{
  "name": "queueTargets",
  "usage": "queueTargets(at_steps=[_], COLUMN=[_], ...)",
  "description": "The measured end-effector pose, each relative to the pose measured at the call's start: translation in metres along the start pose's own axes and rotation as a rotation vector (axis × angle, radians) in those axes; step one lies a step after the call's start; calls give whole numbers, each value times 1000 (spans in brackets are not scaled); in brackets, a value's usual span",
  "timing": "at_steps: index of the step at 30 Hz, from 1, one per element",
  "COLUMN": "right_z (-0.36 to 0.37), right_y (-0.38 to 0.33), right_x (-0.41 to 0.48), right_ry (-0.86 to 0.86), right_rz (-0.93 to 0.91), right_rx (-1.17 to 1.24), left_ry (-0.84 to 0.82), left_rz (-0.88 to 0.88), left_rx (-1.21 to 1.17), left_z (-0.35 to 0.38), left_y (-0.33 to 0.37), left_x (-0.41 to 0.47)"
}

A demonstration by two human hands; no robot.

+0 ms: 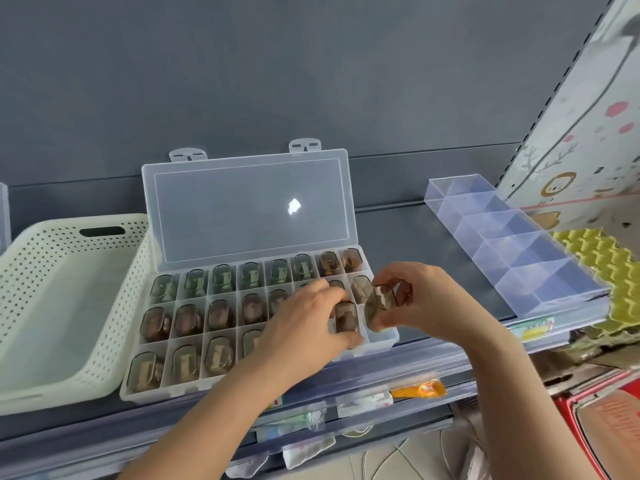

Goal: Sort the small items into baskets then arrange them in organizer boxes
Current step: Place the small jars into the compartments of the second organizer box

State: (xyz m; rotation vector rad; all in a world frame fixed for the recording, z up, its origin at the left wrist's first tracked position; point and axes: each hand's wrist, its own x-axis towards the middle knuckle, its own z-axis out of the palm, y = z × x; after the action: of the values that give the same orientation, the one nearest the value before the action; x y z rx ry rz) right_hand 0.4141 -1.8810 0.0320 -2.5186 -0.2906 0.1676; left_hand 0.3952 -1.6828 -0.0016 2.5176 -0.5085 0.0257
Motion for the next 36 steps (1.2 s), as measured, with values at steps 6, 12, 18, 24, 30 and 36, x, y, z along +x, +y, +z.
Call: queueTargets(at_steps=[6, 12, 18, 24, 30, 36], right_z=[11, 19, 17, 18, 21, 37], right_y=[5, 10, 13, 15, 17, 19], right_x=[3, 6, 10, 12, 24, 40], right_ry=[-71, -162, -181, -164, 52, 119], right_rz=[-47, -31, -60, -79, -76, -8], right_rx=[-158, -198, -204, -235, -197, -211], left_ry=[-2, -72, -110, -72, 52, 97], left_rz=[-33, -46, -36, -31, -22, -35], left_rx=[80, 155, 204, 248, 204, 339], left_z=[6, 14, 16, 17, 16, 19], left_y=[2, 2, -4, -5, -9, -17], left_x=[5, 7, 5, 5, 11, 28])
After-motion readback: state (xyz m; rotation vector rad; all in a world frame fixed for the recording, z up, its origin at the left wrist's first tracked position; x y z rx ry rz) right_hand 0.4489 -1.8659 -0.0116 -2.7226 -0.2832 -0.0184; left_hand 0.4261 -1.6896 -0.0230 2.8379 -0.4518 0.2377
